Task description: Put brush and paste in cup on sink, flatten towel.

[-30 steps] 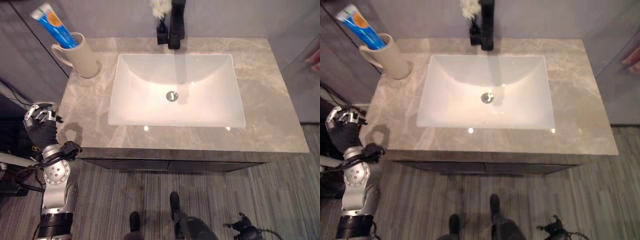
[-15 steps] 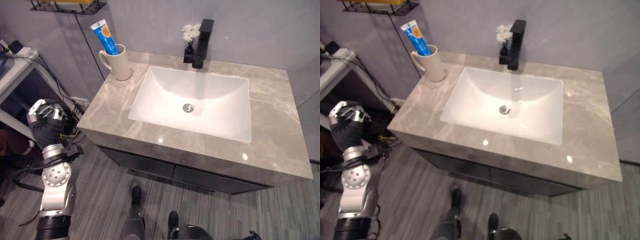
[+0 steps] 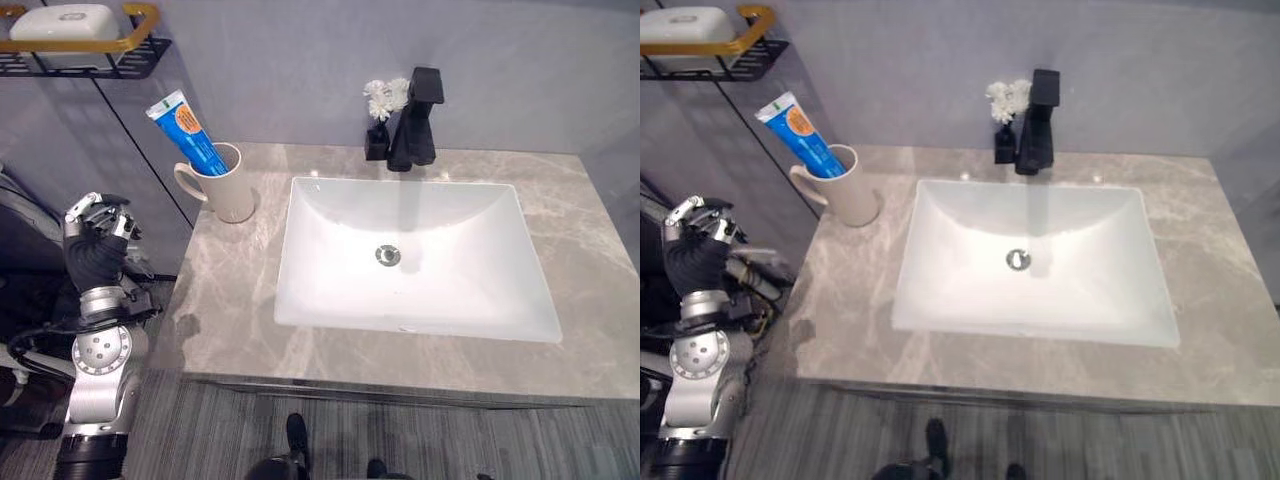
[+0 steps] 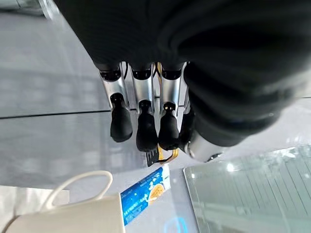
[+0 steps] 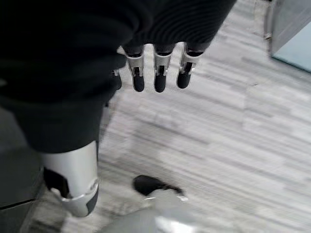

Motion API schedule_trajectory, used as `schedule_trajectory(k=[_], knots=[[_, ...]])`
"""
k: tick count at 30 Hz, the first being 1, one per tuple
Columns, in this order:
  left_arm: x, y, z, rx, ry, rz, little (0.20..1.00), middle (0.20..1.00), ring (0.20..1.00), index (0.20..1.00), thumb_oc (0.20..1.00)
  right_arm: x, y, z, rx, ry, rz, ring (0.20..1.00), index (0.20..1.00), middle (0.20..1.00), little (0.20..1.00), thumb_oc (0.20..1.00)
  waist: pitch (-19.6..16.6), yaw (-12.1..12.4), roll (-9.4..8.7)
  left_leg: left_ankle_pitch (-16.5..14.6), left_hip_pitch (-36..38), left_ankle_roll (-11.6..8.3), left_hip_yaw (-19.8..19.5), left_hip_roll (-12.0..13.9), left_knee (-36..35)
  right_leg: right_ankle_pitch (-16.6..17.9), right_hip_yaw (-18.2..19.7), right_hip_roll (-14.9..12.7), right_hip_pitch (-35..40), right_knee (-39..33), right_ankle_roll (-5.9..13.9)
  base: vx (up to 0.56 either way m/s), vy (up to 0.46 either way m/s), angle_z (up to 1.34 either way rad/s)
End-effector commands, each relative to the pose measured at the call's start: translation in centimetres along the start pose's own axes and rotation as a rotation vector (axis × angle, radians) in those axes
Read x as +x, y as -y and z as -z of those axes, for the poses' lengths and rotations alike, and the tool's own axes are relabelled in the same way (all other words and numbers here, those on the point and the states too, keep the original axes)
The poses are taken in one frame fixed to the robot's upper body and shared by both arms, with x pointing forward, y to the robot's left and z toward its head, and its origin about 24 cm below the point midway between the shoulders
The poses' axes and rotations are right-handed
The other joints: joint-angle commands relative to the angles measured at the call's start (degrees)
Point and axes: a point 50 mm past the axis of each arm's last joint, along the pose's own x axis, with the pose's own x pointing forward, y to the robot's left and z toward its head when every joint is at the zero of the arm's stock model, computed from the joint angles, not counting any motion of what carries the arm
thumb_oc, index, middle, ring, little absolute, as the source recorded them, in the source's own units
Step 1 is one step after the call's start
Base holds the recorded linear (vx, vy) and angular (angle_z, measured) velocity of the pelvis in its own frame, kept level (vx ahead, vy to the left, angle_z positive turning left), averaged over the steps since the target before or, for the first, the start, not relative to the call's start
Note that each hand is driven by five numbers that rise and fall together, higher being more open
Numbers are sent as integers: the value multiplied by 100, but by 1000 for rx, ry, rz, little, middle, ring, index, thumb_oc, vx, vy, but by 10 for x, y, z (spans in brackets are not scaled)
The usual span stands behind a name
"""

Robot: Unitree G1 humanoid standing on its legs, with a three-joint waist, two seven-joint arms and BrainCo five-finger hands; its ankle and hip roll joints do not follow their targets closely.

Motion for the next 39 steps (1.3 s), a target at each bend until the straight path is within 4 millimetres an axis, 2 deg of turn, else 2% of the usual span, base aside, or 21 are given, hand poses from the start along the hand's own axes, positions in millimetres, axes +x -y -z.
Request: schedule_trajectory(k=[1,3,4,5,6,7,8,10,12,14,15,17,18,19,22,30,37,39], knots=[[4,-14,-44,102,204,9,200,200,200,200,200,0,-1,-12,-23,59,7,1000,1000,1000,1000,1000,-151,63,-241,-263,-515,-392,-175,79,533,1590,-184,-62,263,375,49,33,204,-12],[3,-17,-54,152,250,9,200,200,200,200,200,0,-2,-25,-23,113,7,1000,1000,1000,1000,1000,-32,50,-172,-270,-413,-375,-159,93,411,1584,-331,90,56,627,44,73,179,-15],[4,-19,-57,162,268,14,200,200,200,200,200,-1,-4,-30,-14,137,3,1000,1000,1000,1000,1000,7,-66,-106,-291,-195,-380,-302,36,239,1139,-46,516,-172,542,-55,105,111,-13],[4,-19,-58,162,268,13,200,200,200,200,200,-1,-4,-30,-14,138,3,1000,1000,1000,1000,1000,3,-58,-97,-268,-208,-387,-294,55,231,1155,-37,533,-198,552,-65,187,78,-8],[3,-22,-63,171,286,21,200,200,200,200,200,-1,-5,-27,-28,123,4,1000,1000,1000,1000,1000,95,50,19,-307,10,-491,-259,233,101,914,-581,254,-509,95,-90,64,5,-4],[3,-22,-63,171,286,20,200,200,200,200,200,-1,-5,-27,-28,124,4,1000,1000,1000,1000,1000,95,41,26,-284,1,-493,-264,242,94,949,-590,265,-505,62,-96,87,-20,-8],[1,-25,-62,189,274,18,200,200,200,200,200,0,-5,-28,-45,118,3,1000,1000,1000,1000,1000,159,70,93,-294,73,-535,-271,324,93,1058,-769,171,-680,-92,-84,13,-54,-17],[-2,-35,-61,213,255,-11,200,200,200,200,200,0,-5,-25,-85,99,-4,1000,1000,1000,1000,1000,343,-3,127,-356,280,-583,-348,388,111,1326,-716,72,-1023,-324,-23,92,-87,-11],[-3,-38,-61,236,247,0,200,200,200,200,200,0,-6,-18,-96,74,-11,1000,1000,1000,1000,1000,369,26,5,-413,326,-607,-362,334,253,1448,-766,-75,-774,-397,48,106,-95,10],[-11,-47,-57,246,204,-4,200,200,200,200,200,-1,-8,-5,-88,24,-25,1000,1000,1000,1000,1000,316,109,-20,-354,334,-672,-411,347,179,1503,-905,-22,-527,-776,32,65,-137,63],[-11,-47,-57,246,203,-3,200,200,200,200,200,-1,-8,-4,-89,24,-26,1000,1000,1000,1000,1000,308,99,-17,-351,334,-675,-419,348,174,1513,-914,-18,-515,-797,30,38,-154,52],[-21,-48,-45,145,112,10,200,200,200,200,200,-1,-6,6,-156,-11,-33,1000,1000,1000,1000,1000,261,171,36,-231,265,-779,-546,450,104,1375,-939,105,-430,-881,-66,24,-162,18],[-21,-48,-45,142,111,11,200,200,200,200,200,-1,-6,7,-157,-12,-32,1000,1000,1000,1000,1000,252,159,45,-229,260,-783,-558,454,103,1371,-951,109,-430,-881,-70,45,-200,20],[-28,-43,-32,53,29,41,200,200,200,200,200,0,-1,10,-150,-28,-15,1000,1000,1000,1000,1000,244,176,73,-167,223,-844,-649,519,71,1283,-1009,162,-393,-881,-120,25,-99,17],[-33,-37,-21,17,-37,83,200,200,200,200,200,1,7,9,-105,-36,14,1000,1000,1000,1000,1000,252,170,132,-131,223,-887,-720,563,58,1230,-1070,222,-350,-881,-164,48,-121,27],[-50,-27,14,-34,-271,196,200,200,200,200,200,4,22,-17,-35,51,58,1000,1000,1000,1000,1000,202,102,321,-95,288,-974,-745,694,47,1099,-1107,351,-243,-881,-271,50,-55,-1],[-59,-25,31,-61,-384,216,200,200,200,200,200,4,16,-25,-119,82,23,1000,1000,1000,1000,1000,120,6,411,-165,396,-959,-661,700,47,1056,-1003,353,-218,-881,-254,58,14,-2],[-62,-30,37,-49,-421,188,200,200,200,200,200,4,13,-23,-131,73,12,1000,1000,1000,1000,1000,111,-36,452,-197,393,-951,-616,686,47,1064,-948,334,-257,-881,-232,27,25,-8]])
